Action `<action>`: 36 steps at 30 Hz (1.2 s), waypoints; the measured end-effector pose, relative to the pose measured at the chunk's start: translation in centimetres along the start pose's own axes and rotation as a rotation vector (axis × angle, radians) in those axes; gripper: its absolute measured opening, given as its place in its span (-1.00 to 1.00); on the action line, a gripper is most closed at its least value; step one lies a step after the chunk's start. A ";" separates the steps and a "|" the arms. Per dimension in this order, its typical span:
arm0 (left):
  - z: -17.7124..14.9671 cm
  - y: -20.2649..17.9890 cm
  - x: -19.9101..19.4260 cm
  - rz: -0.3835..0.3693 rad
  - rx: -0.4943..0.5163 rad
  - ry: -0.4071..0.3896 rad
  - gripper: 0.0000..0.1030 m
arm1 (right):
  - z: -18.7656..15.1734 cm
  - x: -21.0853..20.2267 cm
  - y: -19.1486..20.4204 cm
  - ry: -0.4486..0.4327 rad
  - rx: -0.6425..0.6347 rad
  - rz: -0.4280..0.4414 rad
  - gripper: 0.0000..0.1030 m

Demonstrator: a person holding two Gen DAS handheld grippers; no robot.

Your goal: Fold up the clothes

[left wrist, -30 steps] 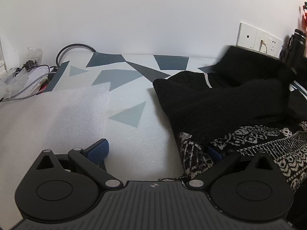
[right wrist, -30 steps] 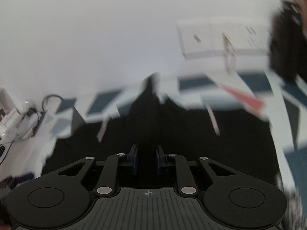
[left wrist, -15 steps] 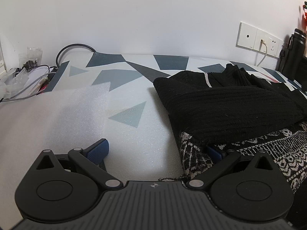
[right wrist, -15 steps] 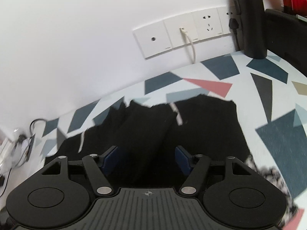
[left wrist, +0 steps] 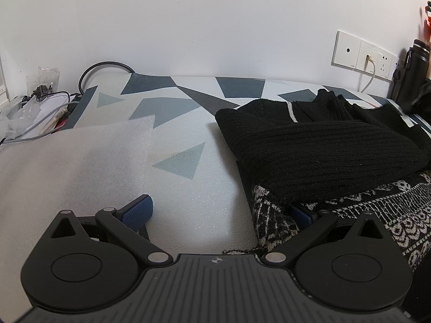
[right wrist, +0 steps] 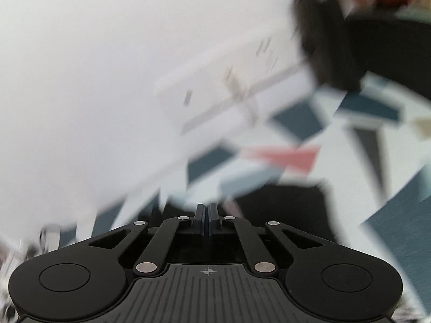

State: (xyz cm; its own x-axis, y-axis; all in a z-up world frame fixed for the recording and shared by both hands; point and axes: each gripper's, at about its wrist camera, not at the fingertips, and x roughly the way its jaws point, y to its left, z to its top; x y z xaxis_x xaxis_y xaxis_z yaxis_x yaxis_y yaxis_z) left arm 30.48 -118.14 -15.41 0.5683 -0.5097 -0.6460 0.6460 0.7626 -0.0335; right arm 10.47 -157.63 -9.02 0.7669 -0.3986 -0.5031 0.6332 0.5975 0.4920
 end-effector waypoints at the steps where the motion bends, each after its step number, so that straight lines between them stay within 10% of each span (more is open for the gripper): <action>1: 0.0 0.0 0.0 0.000 0.000 0.000 1.00 | 0.2 -1.3 -0.8 -0.031 0.017 -0.014 -0.98; 6: 0.0 0.0 0.0 0.000 0.001 0.000 1.00 | -1.2 -4.0 -5.3 0.019 0.104 -0.023 -0.87; 16: 0.0 -0.1 0.0 0.005 0.007 0.001 1.00 | -2.5 2.3 -2.6 0.173 0.029 0.072 0.07; 22: -0.1 -0.1 0.0 0.005 0.008 0.000 1.00 | -3.0 6.3 -0.2 0.240 -0.076 0.052 0.00; 25: -0.1 -0.1 0.0 0.005 0.008 0.000 1.00 | -2.8 6.1 0.1 0.246 -0.085 0.060 -0.88; 32: 0.0 -0.1 0.0 0.002 0.007 -0.001 1.00 | -1.3 -3.1 -2.6 -0.063 0.001 0.054 -0.89; 36: 0.0 -0.1 0.1 0.001 0.008 -0.001 1.00 | -3.9 -5.4 -5.4 0.048 0.038 -0.020 -0.88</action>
State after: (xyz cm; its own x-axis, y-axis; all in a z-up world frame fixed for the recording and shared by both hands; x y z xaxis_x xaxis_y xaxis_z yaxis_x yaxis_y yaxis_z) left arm 30.46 -118.19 -15.48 0.5693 -0.5091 -0.6455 0.6492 0.7601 -0.0270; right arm 2.52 -155.98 -11.73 0.7489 -0.3757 -0.5459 0.6525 0.5624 0.5079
